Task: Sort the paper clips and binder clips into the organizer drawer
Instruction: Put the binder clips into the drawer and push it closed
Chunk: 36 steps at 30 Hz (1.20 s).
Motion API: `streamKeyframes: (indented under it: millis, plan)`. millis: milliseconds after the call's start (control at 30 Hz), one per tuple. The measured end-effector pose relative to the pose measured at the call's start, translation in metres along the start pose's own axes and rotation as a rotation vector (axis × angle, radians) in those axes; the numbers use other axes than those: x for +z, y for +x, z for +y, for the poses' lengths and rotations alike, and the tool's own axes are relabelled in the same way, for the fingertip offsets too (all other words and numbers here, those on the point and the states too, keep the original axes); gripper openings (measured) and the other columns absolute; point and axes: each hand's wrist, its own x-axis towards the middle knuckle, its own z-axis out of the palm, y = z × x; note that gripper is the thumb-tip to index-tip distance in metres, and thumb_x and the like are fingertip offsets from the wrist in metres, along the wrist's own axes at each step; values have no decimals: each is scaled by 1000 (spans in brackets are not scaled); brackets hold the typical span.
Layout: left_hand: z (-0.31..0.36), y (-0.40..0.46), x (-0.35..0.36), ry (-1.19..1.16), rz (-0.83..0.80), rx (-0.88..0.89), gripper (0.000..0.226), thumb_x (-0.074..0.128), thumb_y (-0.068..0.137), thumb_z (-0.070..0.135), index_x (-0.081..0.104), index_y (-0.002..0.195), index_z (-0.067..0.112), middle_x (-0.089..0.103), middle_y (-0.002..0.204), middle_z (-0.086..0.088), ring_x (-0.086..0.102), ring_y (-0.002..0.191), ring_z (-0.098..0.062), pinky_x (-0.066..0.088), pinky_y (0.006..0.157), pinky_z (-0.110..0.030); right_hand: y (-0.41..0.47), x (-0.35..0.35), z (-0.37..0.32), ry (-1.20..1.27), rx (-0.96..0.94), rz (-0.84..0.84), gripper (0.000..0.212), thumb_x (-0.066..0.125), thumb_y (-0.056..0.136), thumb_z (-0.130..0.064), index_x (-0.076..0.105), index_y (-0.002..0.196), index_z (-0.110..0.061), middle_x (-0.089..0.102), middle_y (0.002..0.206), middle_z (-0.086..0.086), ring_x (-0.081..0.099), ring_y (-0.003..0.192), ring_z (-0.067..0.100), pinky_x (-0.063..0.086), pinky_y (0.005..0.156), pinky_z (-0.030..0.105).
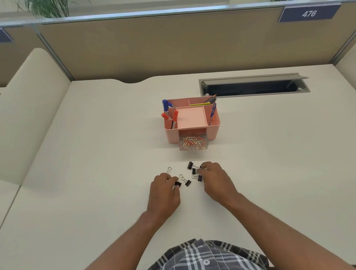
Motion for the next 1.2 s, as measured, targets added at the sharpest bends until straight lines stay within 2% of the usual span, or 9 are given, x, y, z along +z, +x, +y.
streamKeyframes:
  millis: [167,267,400,500,633,733,900,1100,1200]
  plan:
    - [2,33,-10,-139,78,-86,34,68,85,12,63,118,7,61,108,-10,57,101,-32,47,91,-44,16,-16,7,356,200,166,43,55,93,-15,51,136,-13,57,128,7,53,117,26,45,98,37]
    - [4,67,-16,-250,42,-178,66,70,86,25,39,142,8,49,133,-13,48,121,-30,42,103,-44,36,-35,13,528,360,264,61,68,87,-27,39,140,-21,55,125,3,57,111,20,49,92,39]
    - [7,107,-23,-407,-45,-282,100,77,79,37,10,152,23,24,156,-8,28,142,-21,33,113,-39,58,-59,19,685,309,230,68,79,76,-30,33,125,-42,47,115,-14,51,107,12,44,80,25]
    - [7,125,-23,-479,-44,-250,90,81,74,35,20,141,33,35,148,-5,34,135,-16,35,101,-28,68,-69,24,755,230,155,74,83,74,-26,32,126,-40,50,121,-19,48,106,0,37,76,12]
    - [6,138,-20,-564,-55,-250,81,81,74,28,32,138,26,49,133,2,47,124,-15,46,99,-33,80,-72,30,808,231,148,72,84,72,-23,34,122,-38,54,114,-19,49,96,-25,42,67,1]
    - [11,146,-20,-612,12,-288,68,81,75,28,40,130,31,56,123,11,55,113,-7,47,76,-12,93,-73,29,815,320,186,63,82,72,-23,41,119,-32,55,105,-21,55,90,-13,42,63,10]
    - [15,161,-13,-579,86,-416,67,77,80,25,41,136,18,56,130,-1,56,117,-20,53,95,-41,117,-64,26,770,433,316,45,82,70,-25,54,106,-27,65,97,-11,63,85,10,53,67,27]
    - [15,163,-7,-528,138,-435,58,77,80,31,47,128,22,59,120,2,60,110,-18,56,86,-33,119,-54,30,751,494,356,49,82,71,-30,52,109,-22,61,101,-9,63,89,16,52,67,27]
    - [12,158,-5,-487,109,-481,65,75,83,30,41,137,18,55,130,-3,55,118,-21,54,93,-38,111,-47,33,773,618,342,65,77,78,-33,44,131,-15,54,116,-1,57,99,18,48,80,30]
